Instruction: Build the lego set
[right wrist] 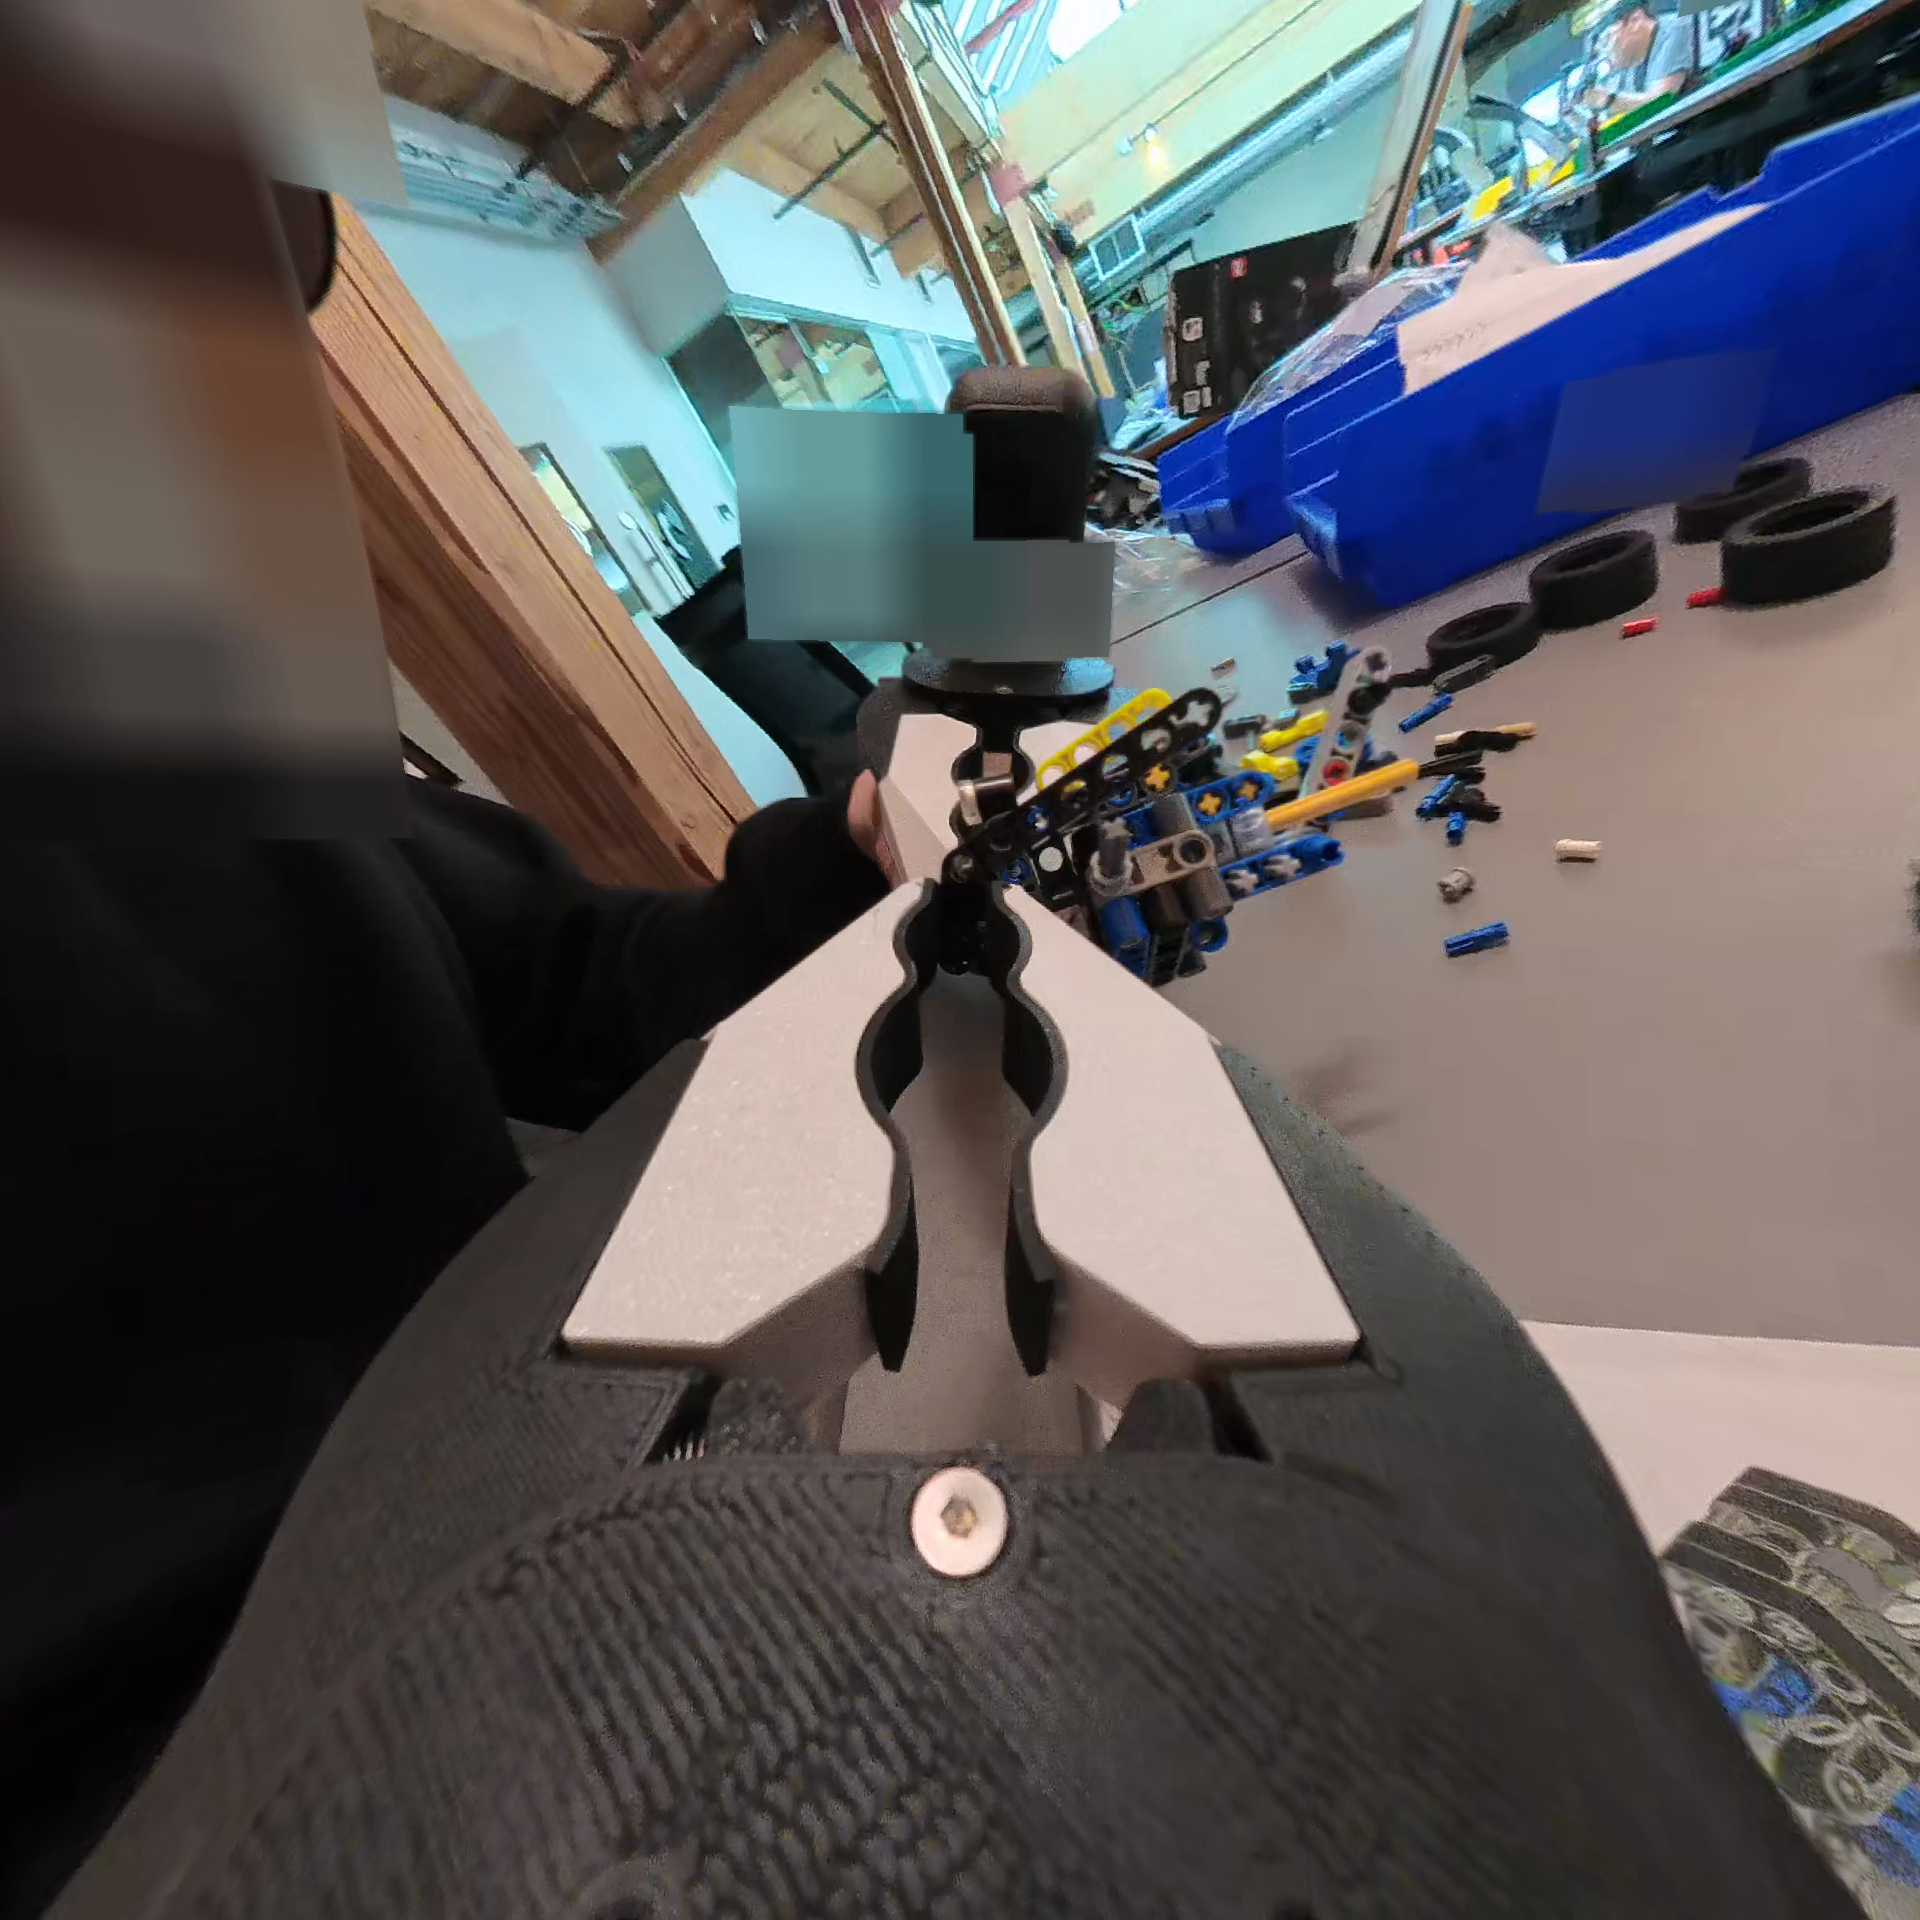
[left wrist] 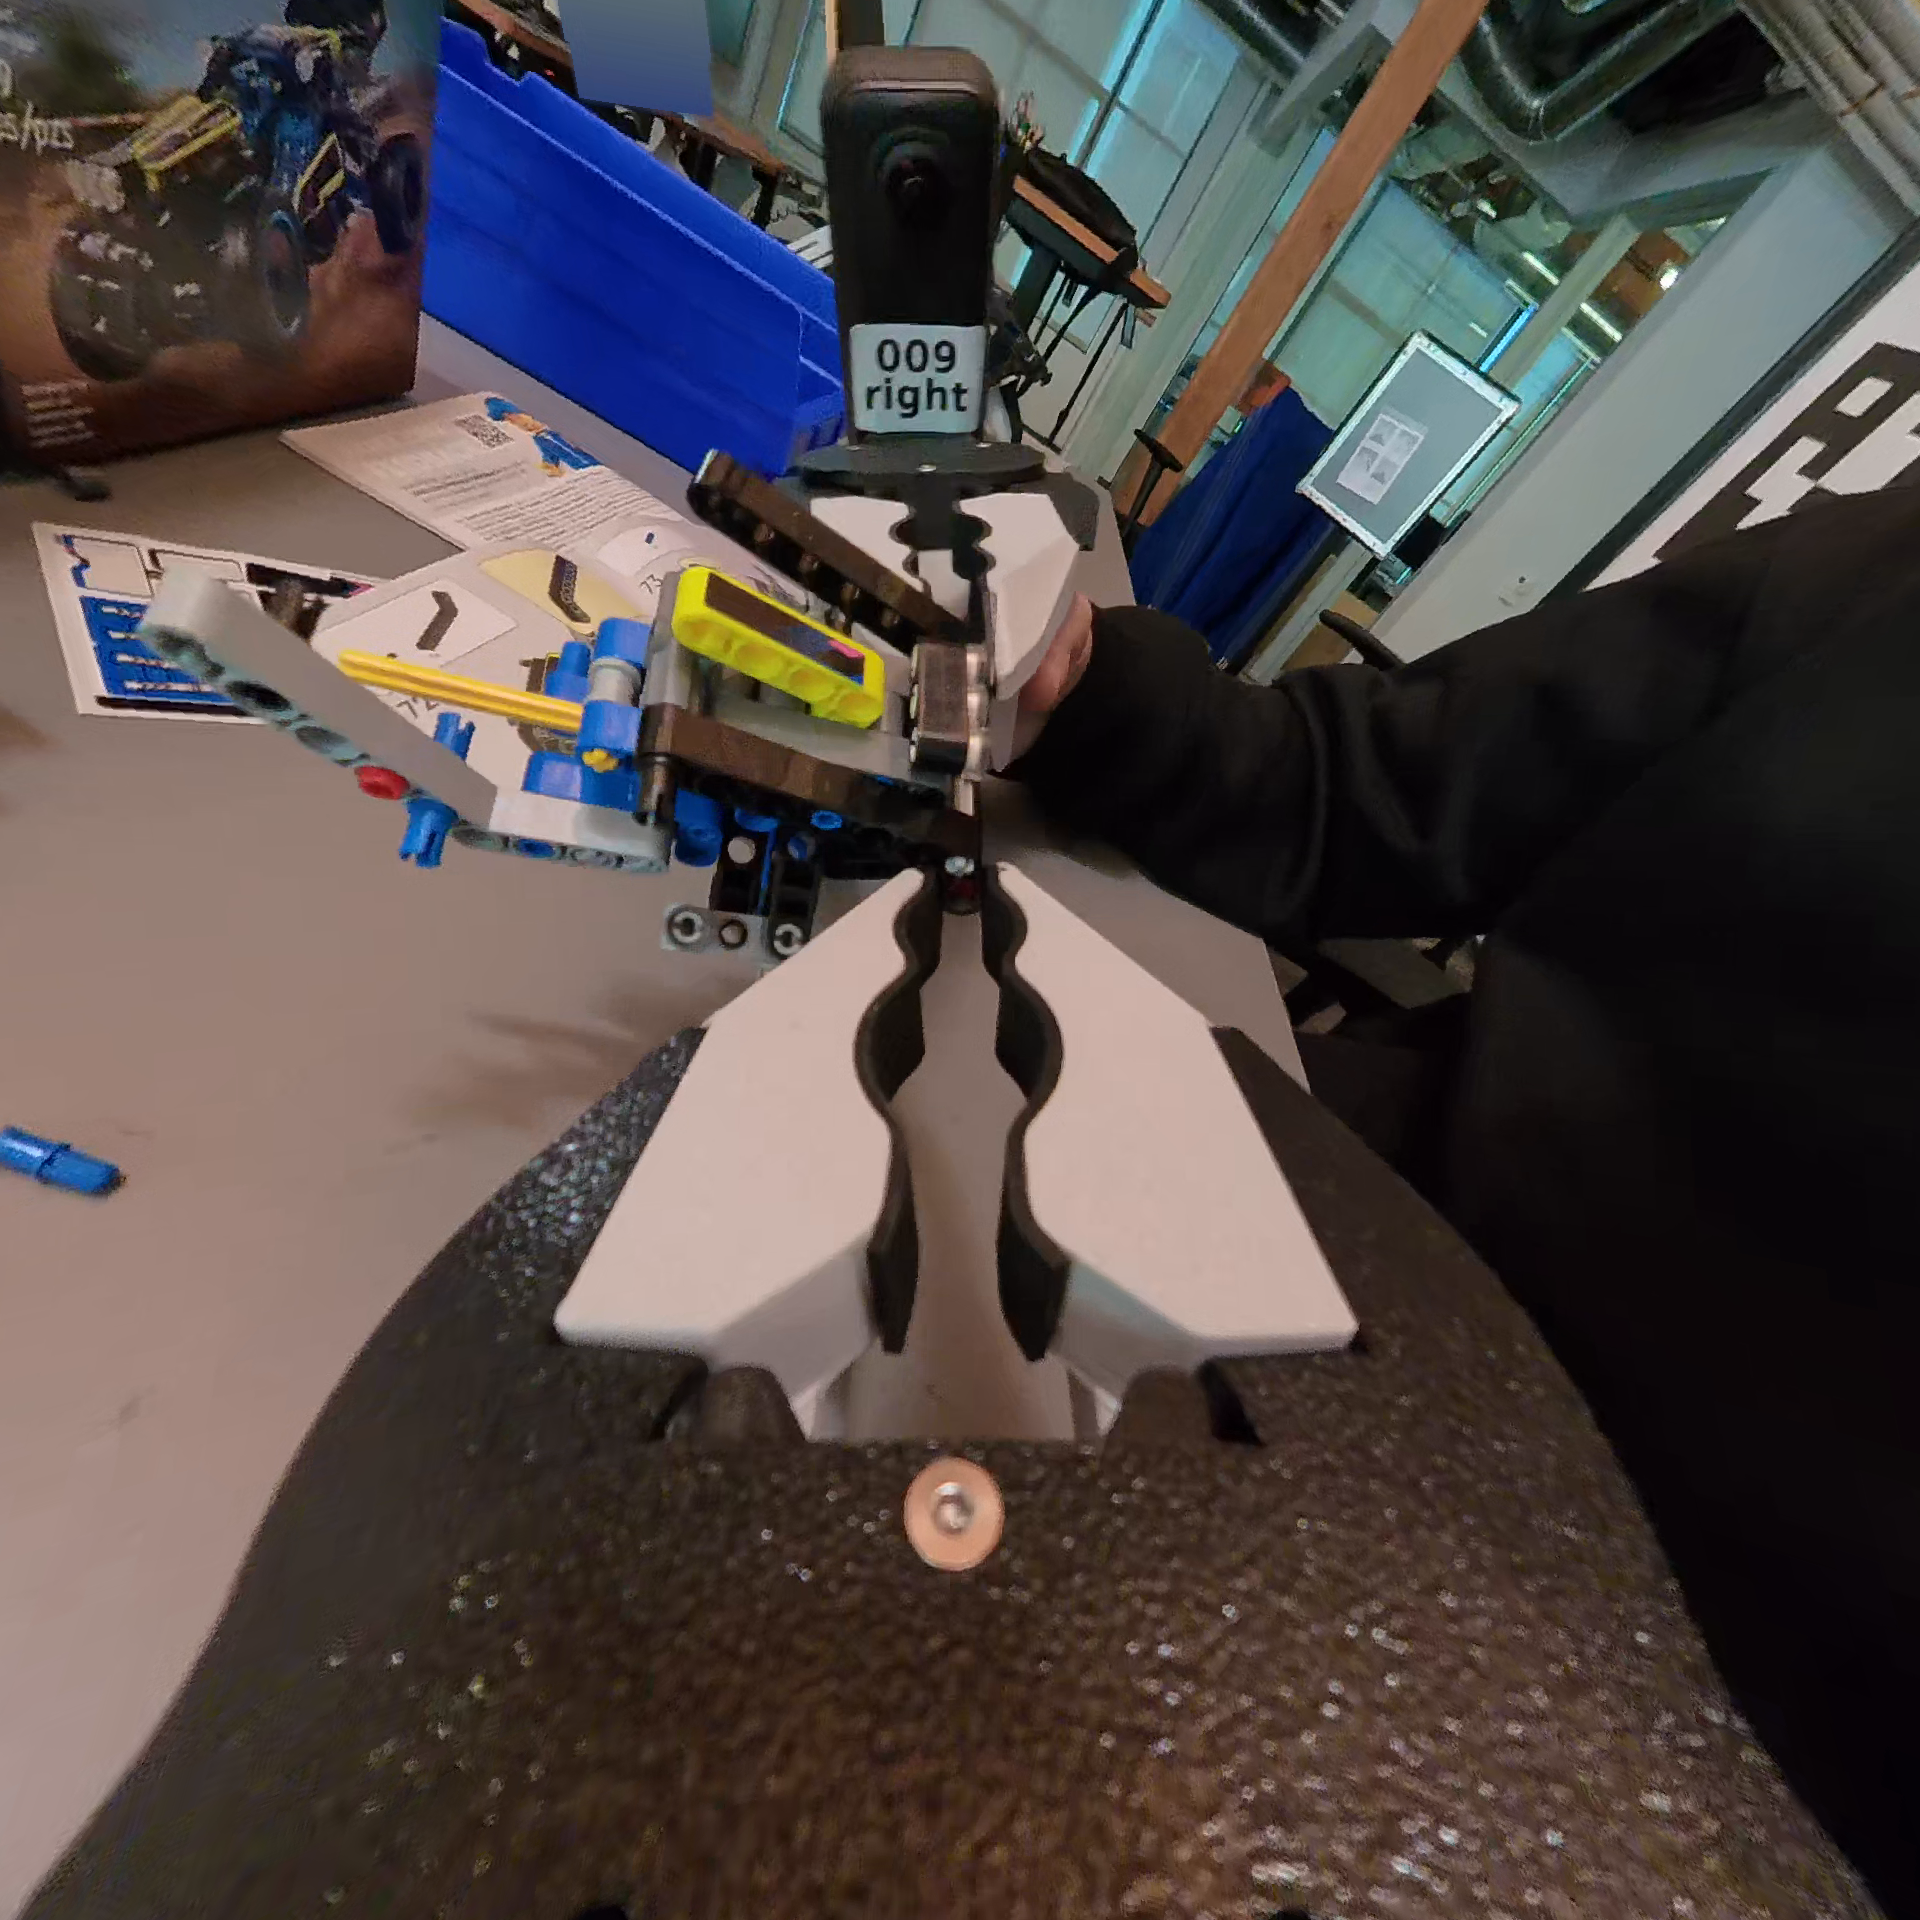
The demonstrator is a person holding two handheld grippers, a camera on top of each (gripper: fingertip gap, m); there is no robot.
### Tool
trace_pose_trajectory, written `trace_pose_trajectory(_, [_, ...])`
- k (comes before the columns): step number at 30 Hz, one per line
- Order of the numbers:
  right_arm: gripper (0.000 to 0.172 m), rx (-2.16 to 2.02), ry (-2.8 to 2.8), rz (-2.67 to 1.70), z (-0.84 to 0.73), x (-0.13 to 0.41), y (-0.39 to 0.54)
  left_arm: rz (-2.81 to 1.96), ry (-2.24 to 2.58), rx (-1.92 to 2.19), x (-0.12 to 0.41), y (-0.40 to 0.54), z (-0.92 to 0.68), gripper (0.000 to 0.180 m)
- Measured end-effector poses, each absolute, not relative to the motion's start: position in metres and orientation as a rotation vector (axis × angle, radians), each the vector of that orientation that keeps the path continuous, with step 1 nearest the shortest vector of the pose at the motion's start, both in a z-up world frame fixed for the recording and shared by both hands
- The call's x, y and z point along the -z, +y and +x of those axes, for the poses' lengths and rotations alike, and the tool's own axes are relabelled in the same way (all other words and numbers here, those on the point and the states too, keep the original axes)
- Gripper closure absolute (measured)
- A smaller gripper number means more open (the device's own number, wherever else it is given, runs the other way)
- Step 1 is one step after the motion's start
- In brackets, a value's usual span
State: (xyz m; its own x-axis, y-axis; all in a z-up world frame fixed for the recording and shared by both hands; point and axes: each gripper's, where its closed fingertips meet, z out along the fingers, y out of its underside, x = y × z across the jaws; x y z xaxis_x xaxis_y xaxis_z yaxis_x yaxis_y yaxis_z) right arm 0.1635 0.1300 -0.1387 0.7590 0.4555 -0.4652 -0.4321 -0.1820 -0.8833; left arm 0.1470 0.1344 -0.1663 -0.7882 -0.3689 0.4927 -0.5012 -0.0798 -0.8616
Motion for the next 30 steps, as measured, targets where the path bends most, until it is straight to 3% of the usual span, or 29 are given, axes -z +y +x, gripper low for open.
trace_pose_trajectory(12, [0.167,-0.697,-0.105,-1.646,0.162,0.150,0.128,0.973,-2.091,-1.975,0.171,0.136,0.145,0.176])
trace_pose_trajectory(30, [0.167,-0.967,0.040,-1.490,0.164,0.139,0.127,0.986,-1.883,-1.990,0.163,0.132,0.143,0.176])
